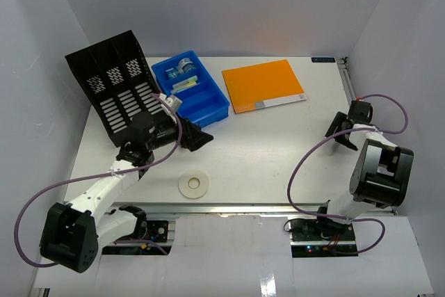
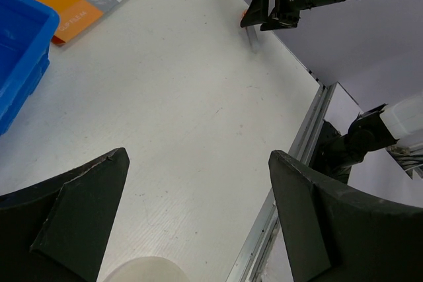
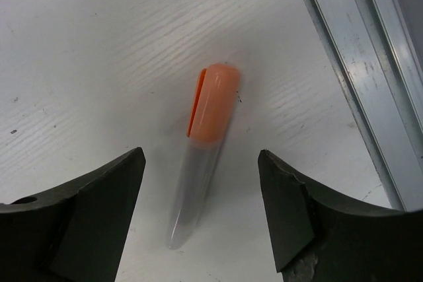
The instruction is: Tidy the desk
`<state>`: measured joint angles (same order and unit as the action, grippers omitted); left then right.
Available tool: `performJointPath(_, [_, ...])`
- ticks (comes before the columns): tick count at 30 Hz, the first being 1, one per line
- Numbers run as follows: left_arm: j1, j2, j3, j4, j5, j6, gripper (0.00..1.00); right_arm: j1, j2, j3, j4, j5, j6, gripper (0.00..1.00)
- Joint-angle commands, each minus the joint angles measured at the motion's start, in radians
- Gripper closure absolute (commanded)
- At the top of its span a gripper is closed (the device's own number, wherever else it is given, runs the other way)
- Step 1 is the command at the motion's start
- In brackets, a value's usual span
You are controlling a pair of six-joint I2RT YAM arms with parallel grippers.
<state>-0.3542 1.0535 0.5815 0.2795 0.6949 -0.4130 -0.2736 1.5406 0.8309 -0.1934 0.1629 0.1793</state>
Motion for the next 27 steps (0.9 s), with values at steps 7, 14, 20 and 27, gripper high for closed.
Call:
performJointPath(7, [-0.015,0.051,-0.034,0.065,0.028,-0.107,0.02,0.011,0.114,0.074,0.045,0.006,0.039,0.37])
performJointPath(14, [-0.192,0.11,0.007,0.048,-0.089,-0.09,0.02,0.011,0.132,0.083,0.043,-0.033,0.029,0.62])
performJointPath(20, [-0.318,0.268,0.089,0.06,-0.171,-0.062,0.02,0.005,0.116,0.074,0.046,-0.064,0.025,0.76])
performJointPath(27, [-0.454,0.438,0.242,0.08,-0.329,0.032,0.02,-0.015,0.043,0.048,0.049,-0.256,0.042,0.92])
